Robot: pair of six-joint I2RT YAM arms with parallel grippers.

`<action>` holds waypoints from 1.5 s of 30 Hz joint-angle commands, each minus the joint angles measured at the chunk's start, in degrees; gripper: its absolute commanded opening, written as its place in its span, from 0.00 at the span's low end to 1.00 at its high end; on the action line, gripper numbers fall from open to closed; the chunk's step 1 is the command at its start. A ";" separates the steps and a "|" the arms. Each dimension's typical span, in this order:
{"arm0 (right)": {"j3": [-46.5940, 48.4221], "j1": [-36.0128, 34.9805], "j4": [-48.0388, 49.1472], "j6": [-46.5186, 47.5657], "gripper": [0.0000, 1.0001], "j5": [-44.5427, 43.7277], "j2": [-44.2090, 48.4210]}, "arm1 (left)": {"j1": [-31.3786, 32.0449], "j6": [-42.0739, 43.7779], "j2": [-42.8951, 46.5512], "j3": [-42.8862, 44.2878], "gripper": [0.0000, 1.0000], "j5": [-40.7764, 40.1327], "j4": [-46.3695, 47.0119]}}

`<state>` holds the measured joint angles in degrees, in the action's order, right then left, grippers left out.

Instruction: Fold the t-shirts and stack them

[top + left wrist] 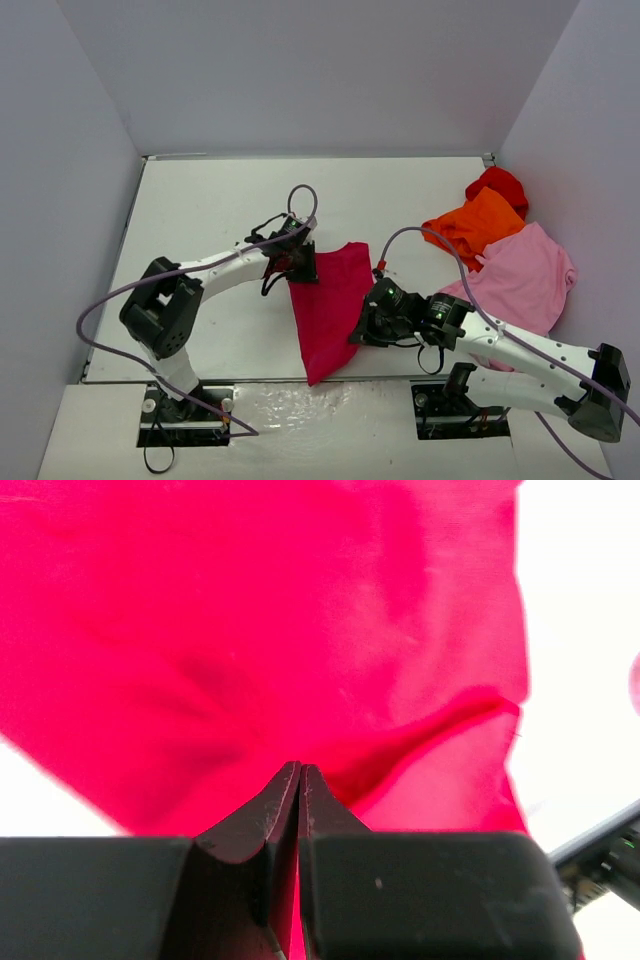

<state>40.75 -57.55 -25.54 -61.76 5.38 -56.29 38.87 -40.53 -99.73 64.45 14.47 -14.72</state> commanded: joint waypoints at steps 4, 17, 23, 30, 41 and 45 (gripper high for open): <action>1.01 1.82 1.07 1.32 0.00 0.15 -0.57 | -0.42 -1.81 12.61 1.99 0.00 0.69 -2.43; 1.63 3.92 1.07 2.75 0.00 1.41 -1.05 | -0.76 -3.57 1.84 -2.23 0.00 5.65 7.50; 0.75 4.20 1.02 1.86 0.00 2.11 -1.28 | -0.73 -5.81 -1.29 -5.10 0.00 7.09 13.11; 3.49 4.20 1.02 1.71 0.00 0.19 -0.21 | -0.73 -7.10 -2.40 -8.97 0.00 7.17 17.00; 19.31 9.74 0.90 14.88 0.00 -2.85 -12.03 | -0.24 -7.21 -1.45 -11.28 0.00 5.41 17.05; 25.49 12.99 0.92 21.68 0.00 -5.20 -16.78 | -0.11 -7.53 -0.51 -12.79 0.00 5.05 17.19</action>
<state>59.95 -47.37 -26.54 -48.84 4.49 -69.79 38.24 -48.31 -101.91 53.37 22.18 3.63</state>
